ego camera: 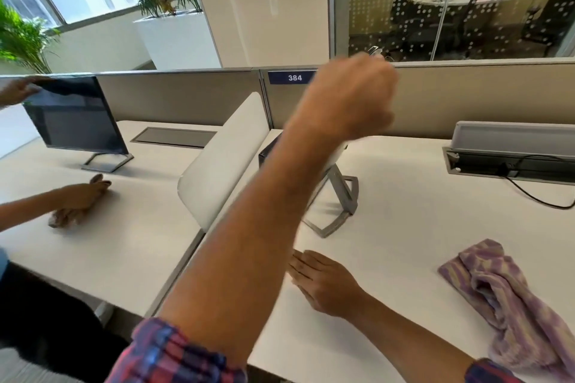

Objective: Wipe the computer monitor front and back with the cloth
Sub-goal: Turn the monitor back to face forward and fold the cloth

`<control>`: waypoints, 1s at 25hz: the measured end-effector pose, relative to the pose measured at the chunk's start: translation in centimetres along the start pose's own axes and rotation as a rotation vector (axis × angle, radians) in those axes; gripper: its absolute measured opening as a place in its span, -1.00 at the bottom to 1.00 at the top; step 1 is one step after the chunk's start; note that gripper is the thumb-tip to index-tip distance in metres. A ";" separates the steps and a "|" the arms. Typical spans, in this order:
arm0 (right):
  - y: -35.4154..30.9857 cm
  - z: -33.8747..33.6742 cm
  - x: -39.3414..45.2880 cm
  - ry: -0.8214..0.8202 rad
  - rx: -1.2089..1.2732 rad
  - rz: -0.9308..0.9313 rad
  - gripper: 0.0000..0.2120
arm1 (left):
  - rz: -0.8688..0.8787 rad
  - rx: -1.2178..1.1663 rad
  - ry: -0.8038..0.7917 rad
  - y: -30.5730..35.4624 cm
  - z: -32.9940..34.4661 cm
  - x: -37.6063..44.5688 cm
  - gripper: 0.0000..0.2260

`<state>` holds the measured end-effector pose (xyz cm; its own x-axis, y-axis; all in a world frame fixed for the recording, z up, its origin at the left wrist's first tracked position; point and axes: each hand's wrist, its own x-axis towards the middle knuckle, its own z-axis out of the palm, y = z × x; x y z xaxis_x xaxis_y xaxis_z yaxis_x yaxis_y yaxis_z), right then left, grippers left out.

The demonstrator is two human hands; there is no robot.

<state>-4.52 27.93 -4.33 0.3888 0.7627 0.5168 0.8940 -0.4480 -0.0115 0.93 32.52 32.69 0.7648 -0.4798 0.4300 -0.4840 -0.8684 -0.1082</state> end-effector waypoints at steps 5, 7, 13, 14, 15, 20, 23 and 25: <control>-0.1 0.4 3.4 -0.019 -0.231 -0.100 -0.46 | -0.177 -0.291 -0.172 -6.8 -1.8 -0.9 -0.76; 0.2 0.4 4.4 -0.015 -0.315 -0.148 -0.49 | -0.202 -0.418 -0.243 -7.7 -1.2 -1.2 -0.78; 0.9 0.3 5.9 -0.020 -0.455 -0.211 -0.51 | -0.204 -0.548 -0.429 -8.6 2.5 -1.7 -0.82; 1.0 0.4 5.8 -0.026 -0.461 -0.221 -0.50 | -0.203 -0.559 -0.428 -8.8 2.9 -1.8 -0.81; 1.2 0.6 5.8 -0.028 -0.470 -0.234 -0.49 | -0.199 -0.579 -0.418 -9.2 3.1 -2.0 -0.81; 2.4 0.3 6.0 -0.069 -0.559 -0.338 -0.51 | -0.204 -0.717 -0.381 -10.4 4.0 -3.0 -0.78; 2.9 0.2 6.3 -0.048 -0.597 -0.401 -0.56 | -0.190 -0.828 -0.372 -10.1 4.2 -3.3 -0.75; 3.1 0.2 6.0 -0.014 -0.574 -0.408 -0.59 | -0.183 -0.892 -0.375 -10.0 4.2 -3.3 -0.74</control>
<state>0.59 31.25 -1.43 0.0540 0.9264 0.3725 0.7116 -0.2974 0.6365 5.04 42.31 28.59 0.8707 -0.4898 0.0433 -0.3699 -0.5944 0.7141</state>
